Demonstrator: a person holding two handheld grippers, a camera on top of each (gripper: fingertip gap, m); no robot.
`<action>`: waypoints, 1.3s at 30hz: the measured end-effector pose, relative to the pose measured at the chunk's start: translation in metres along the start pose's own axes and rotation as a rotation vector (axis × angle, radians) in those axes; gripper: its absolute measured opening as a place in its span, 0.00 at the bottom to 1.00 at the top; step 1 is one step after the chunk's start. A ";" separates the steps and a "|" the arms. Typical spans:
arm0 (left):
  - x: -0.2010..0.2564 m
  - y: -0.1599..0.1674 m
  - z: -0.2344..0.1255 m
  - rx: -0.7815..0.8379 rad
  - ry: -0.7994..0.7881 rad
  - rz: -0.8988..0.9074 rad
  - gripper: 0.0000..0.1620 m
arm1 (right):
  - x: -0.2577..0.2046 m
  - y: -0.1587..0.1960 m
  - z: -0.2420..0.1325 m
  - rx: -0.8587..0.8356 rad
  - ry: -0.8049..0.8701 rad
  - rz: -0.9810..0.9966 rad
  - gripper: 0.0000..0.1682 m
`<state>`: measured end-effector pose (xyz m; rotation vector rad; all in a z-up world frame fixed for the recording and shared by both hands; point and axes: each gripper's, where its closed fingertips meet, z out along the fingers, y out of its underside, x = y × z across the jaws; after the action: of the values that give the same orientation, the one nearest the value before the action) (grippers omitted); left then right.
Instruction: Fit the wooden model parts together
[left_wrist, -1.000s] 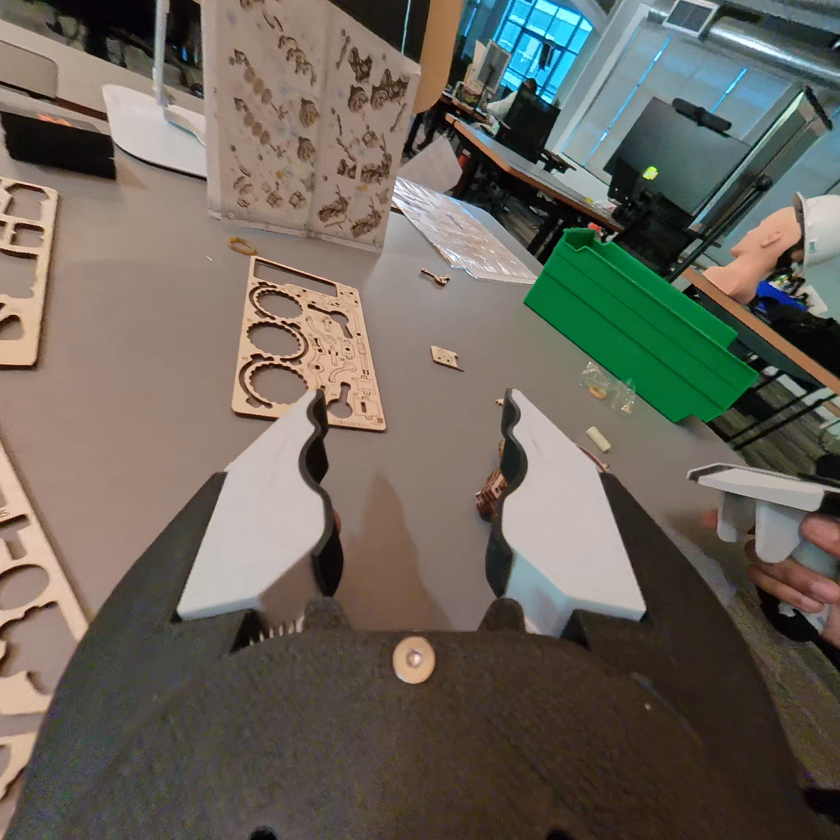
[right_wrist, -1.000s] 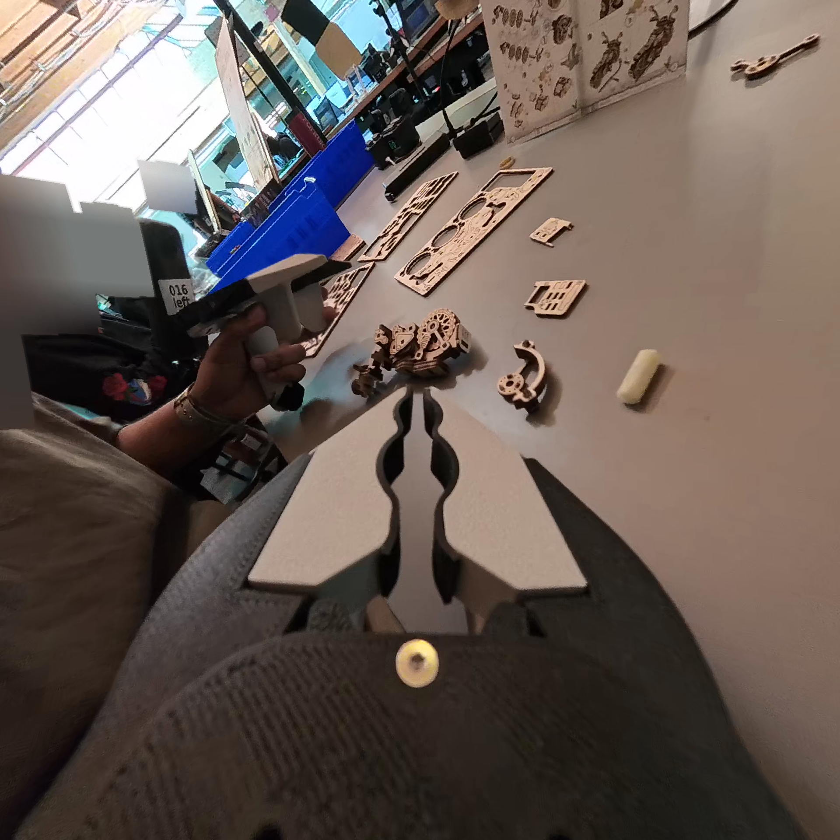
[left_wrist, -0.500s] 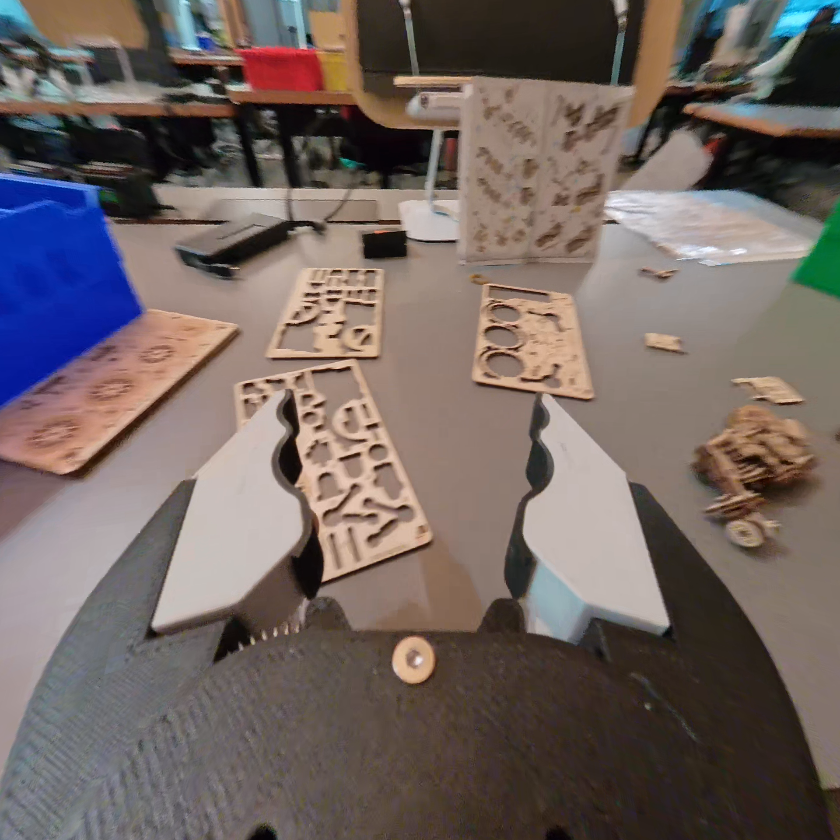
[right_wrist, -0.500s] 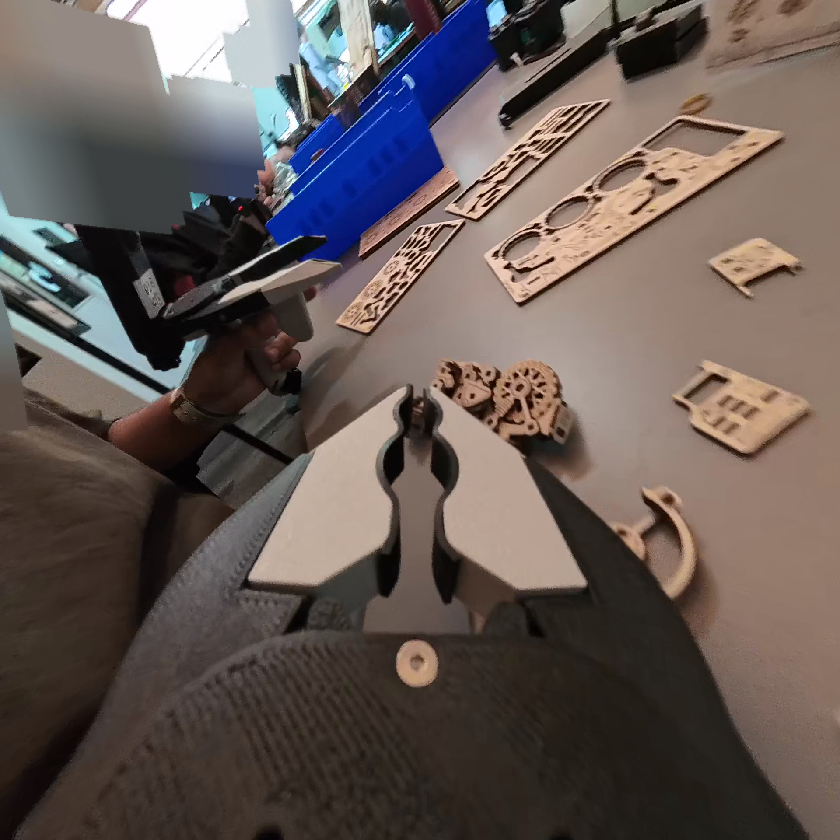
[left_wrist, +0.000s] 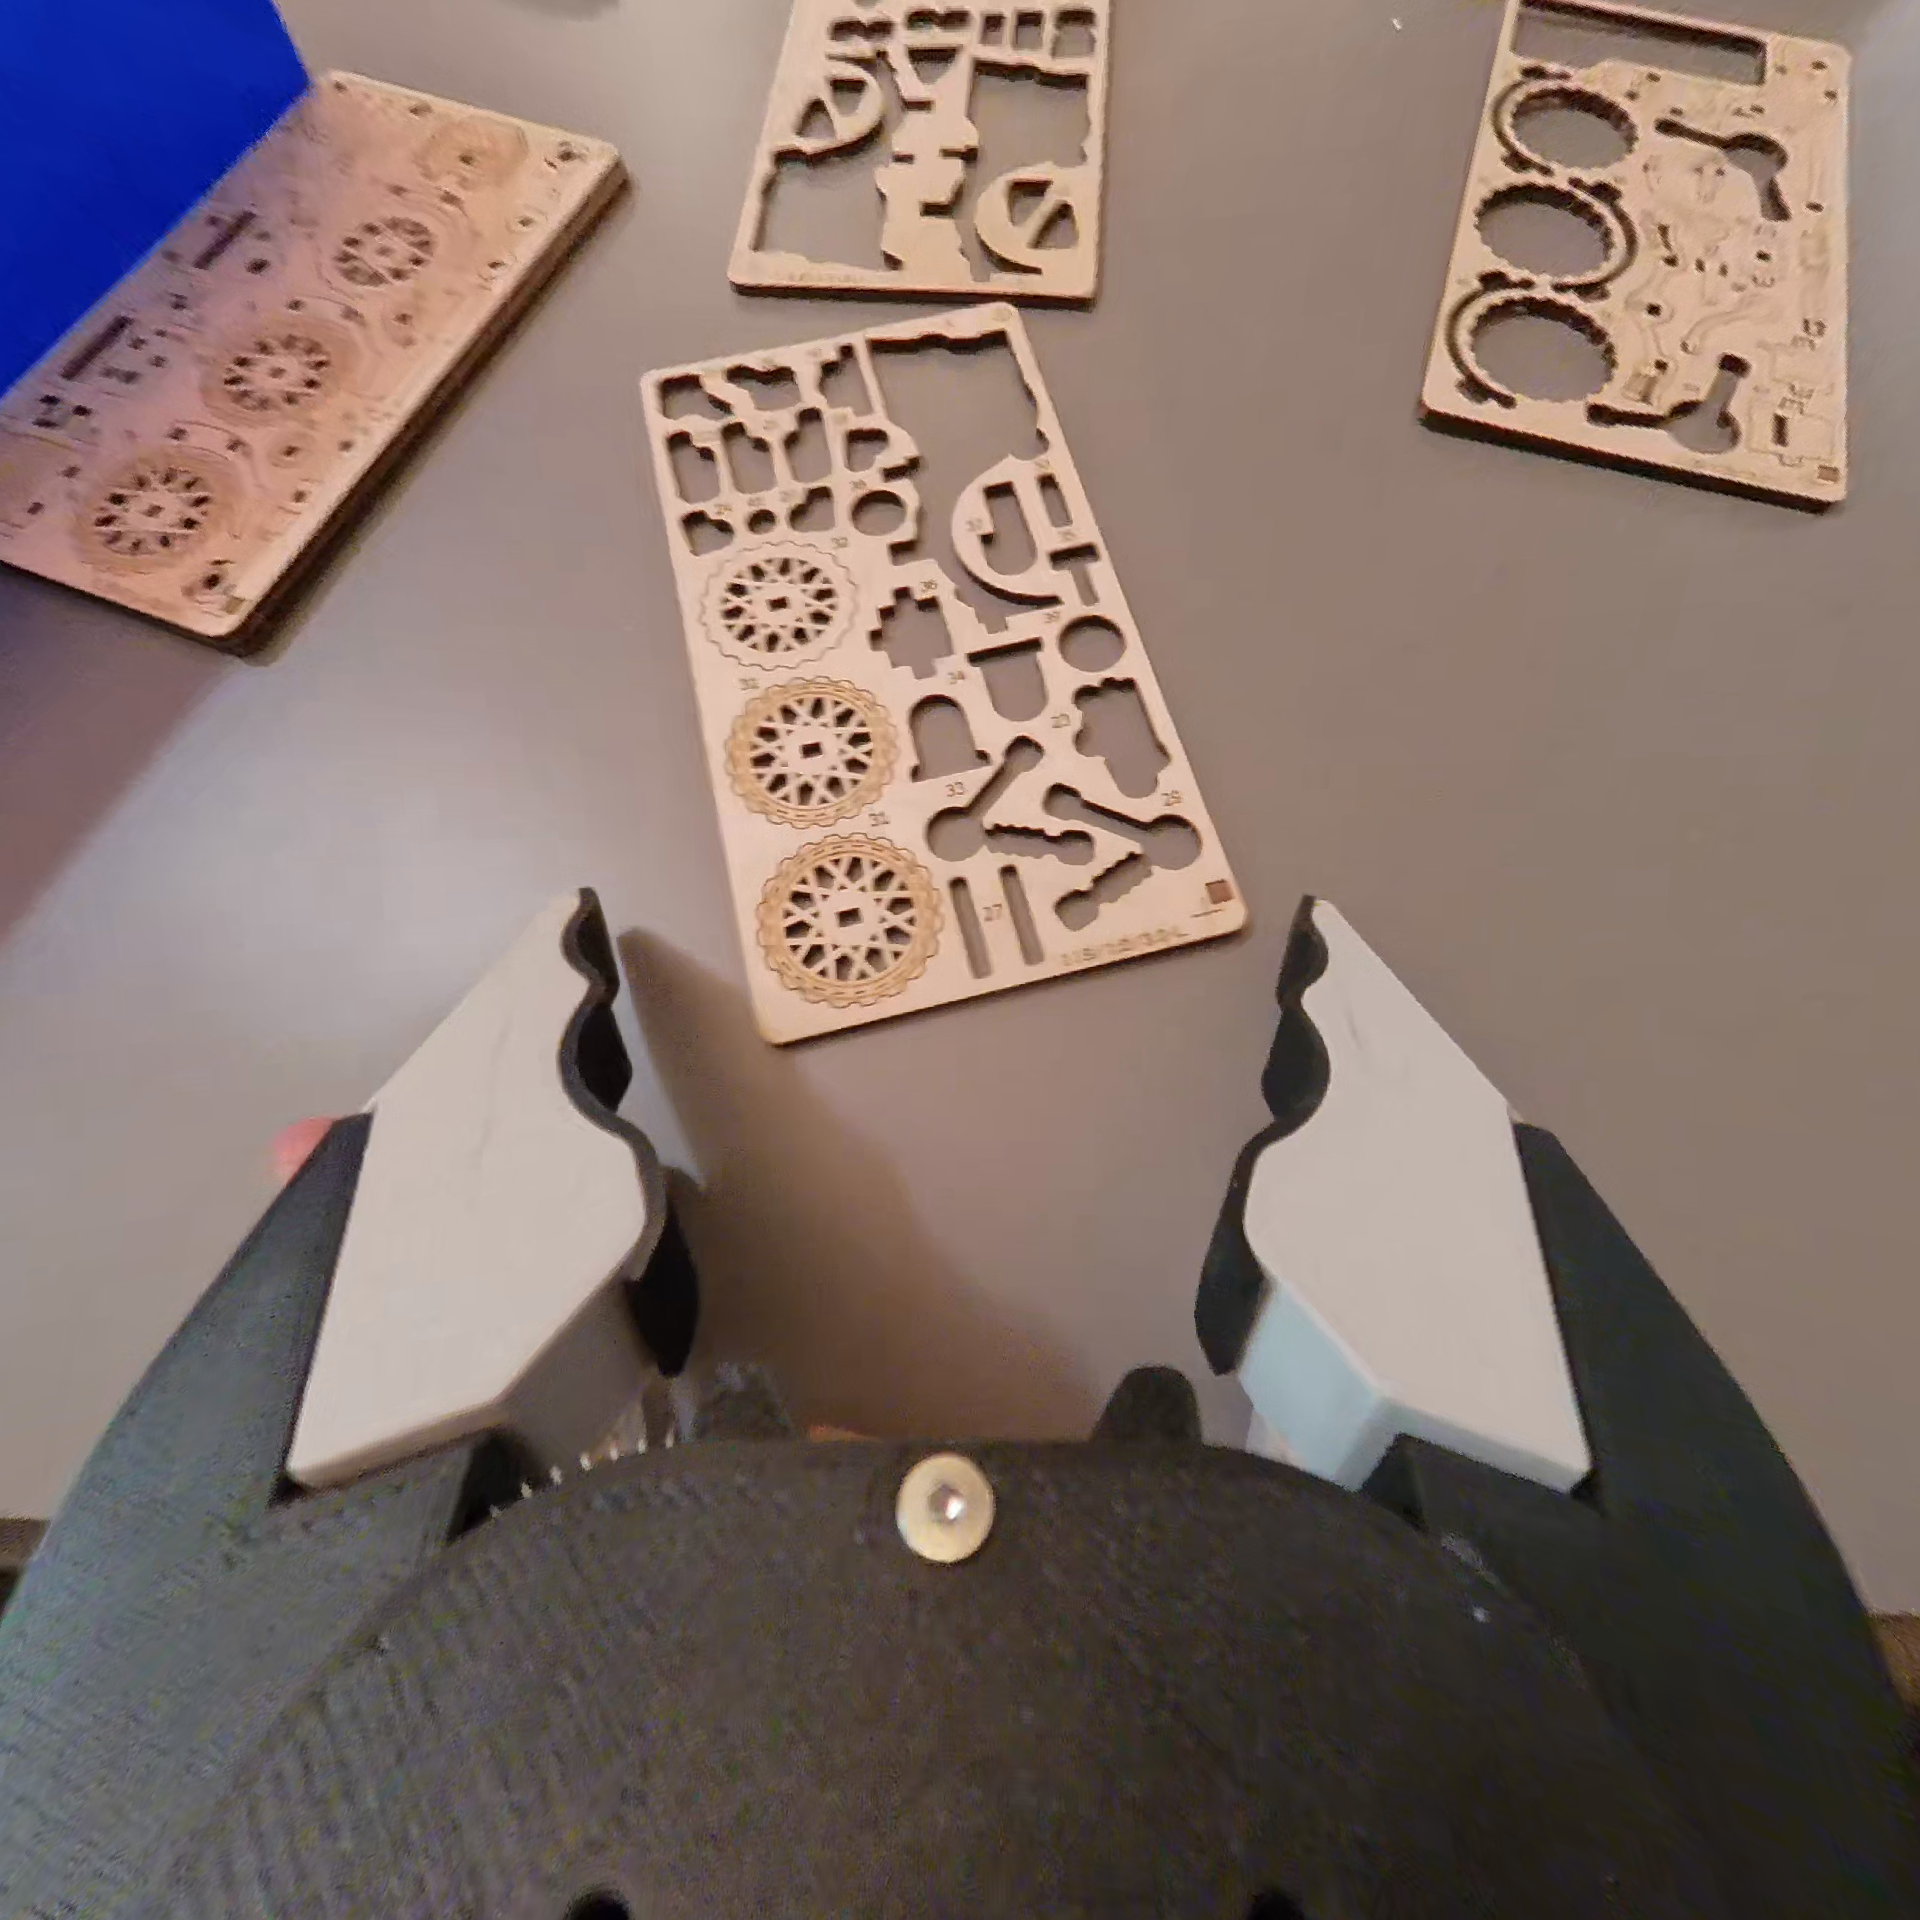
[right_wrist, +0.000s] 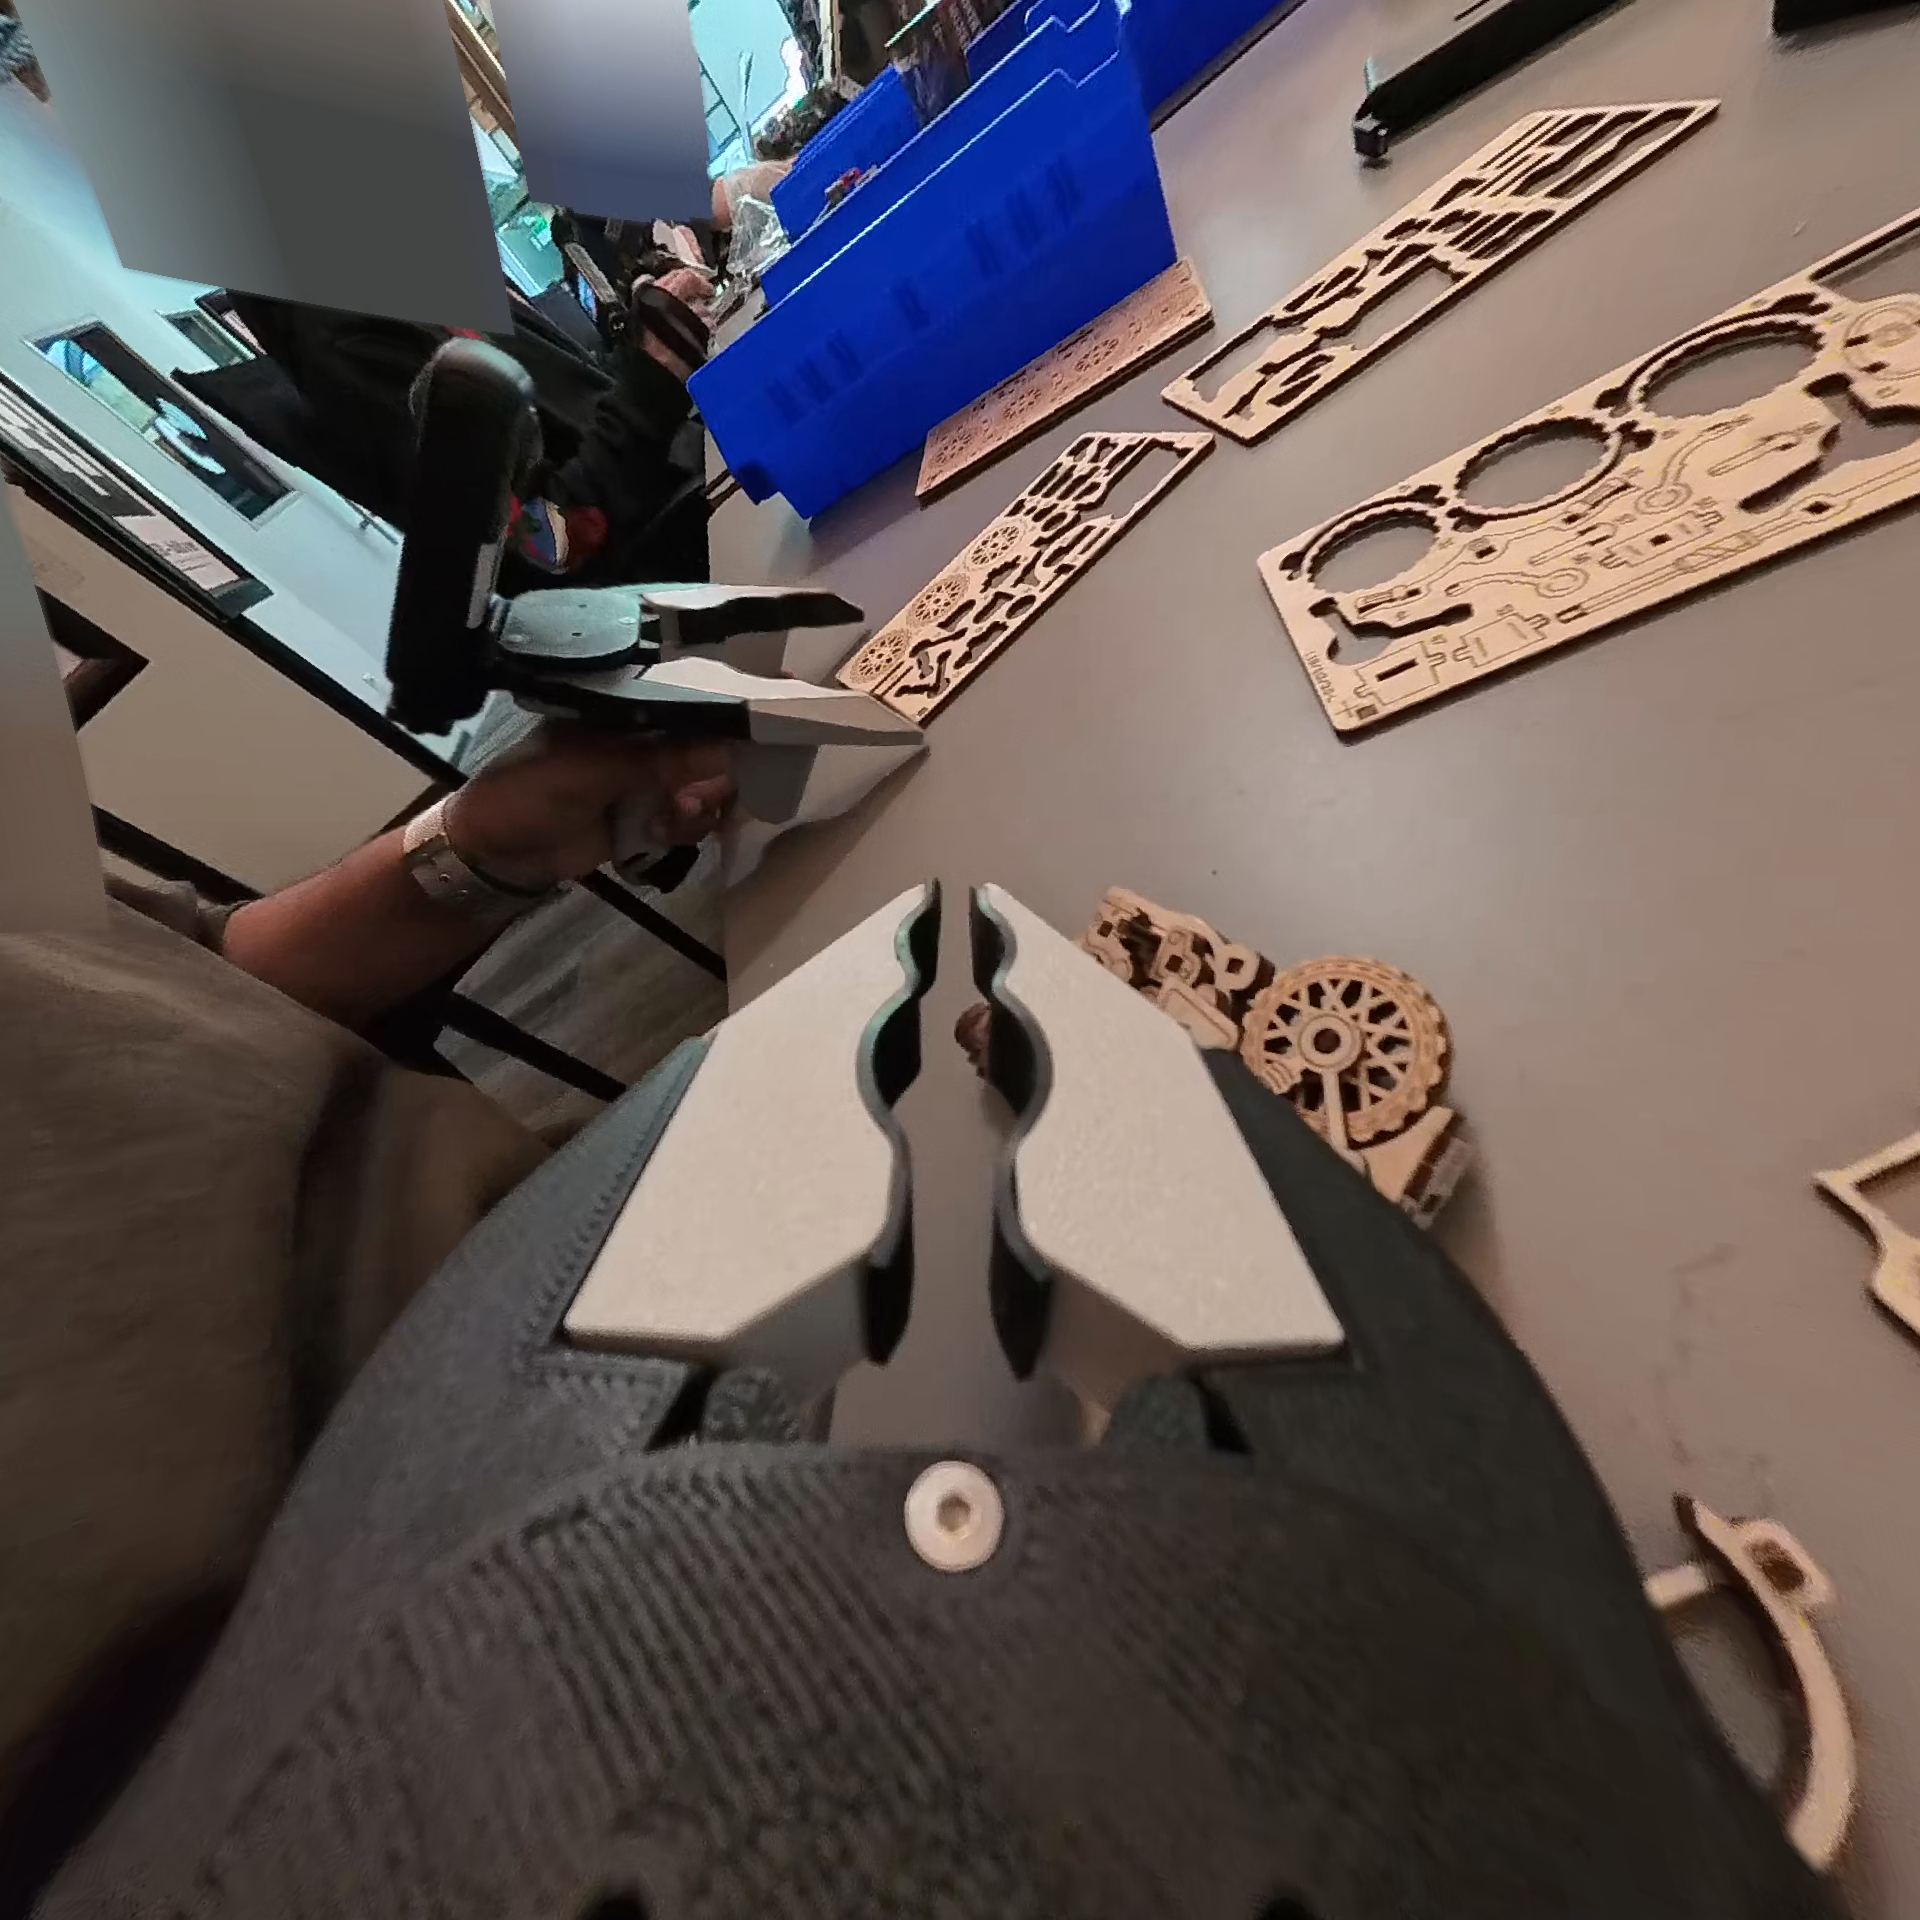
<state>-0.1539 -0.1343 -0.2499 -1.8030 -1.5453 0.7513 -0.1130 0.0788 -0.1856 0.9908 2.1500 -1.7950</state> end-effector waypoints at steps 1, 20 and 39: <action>0.005 -0.002 0.000 -0.005 0.027 -0.004 0.74 | 0.001 0.000 -0.002 0.004 0.008 0.002 0.03; 0.022 -0.015 0.016 -0.051 0.104 0.053 0.60 | 0.003 0.006 -0.043 0.091 0.129 0.014 0.02; 0.035 -0.012 -0.029 0.013 0.221 0.020 0.44 | -0.047 -0.003 0.076 -0.272 0.073 -0.361 0.24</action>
<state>-0.1343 -0.1011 -0.2232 -1.8273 -1.3772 0.5494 -0.1000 -0.0095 -0.1786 0.6460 2.6678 -1.5519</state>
